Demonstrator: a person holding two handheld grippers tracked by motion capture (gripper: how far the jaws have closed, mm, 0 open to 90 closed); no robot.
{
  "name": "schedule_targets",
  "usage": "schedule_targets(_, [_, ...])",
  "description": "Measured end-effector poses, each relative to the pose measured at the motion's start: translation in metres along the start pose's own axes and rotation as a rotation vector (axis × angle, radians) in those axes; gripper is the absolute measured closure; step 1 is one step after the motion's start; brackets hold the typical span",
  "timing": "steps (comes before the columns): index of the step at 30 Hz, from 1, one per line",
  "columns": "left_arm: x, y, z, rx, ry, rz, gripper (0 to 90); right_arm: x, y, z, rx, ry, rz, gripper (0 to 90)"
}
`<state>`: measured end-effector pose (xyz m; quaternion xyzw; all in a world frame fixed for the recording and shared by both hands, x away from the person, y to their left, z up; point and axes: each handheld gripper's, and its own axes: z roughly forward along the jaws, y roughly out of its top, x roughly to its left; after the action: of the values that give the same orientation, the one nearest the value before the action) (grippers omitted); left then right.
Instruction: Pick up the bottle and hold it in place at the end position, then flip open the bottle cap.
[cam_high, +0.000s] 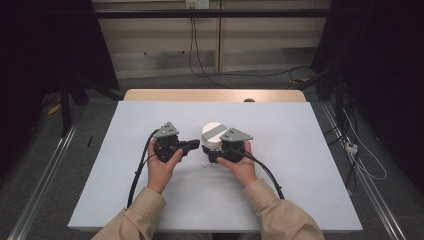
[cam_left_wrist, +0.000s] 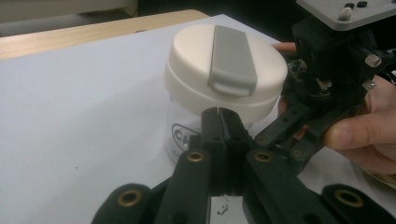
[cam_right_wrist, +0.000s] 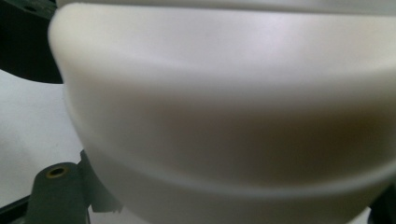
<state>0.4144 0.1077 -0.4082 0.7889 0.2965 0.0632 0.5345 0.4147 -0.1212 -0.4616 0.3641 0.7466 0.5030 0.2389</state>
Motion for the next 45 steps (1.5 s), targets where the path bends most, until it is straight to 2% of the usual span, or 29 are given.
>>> schedule_targets(13, [-0.001,0.001,0.006,0.007,-0.007,-0.011,90.0,0.000,0.000,0.000,0.002,-0.002,-0.002,18.5])
schedule_targets(34, [-0.001,0.007,0.005,0.017,-0.012,-0.004,90.0,0.000,0.000,0.000,0.006,-0.004,-0.003,18.5])
schedule_targets(45, [-0.002,0.011,0.004,0.018,-0.019,-0.020,90.0,0.000,0.000,0.000,0.007,-0.002,-0.001,18.6])
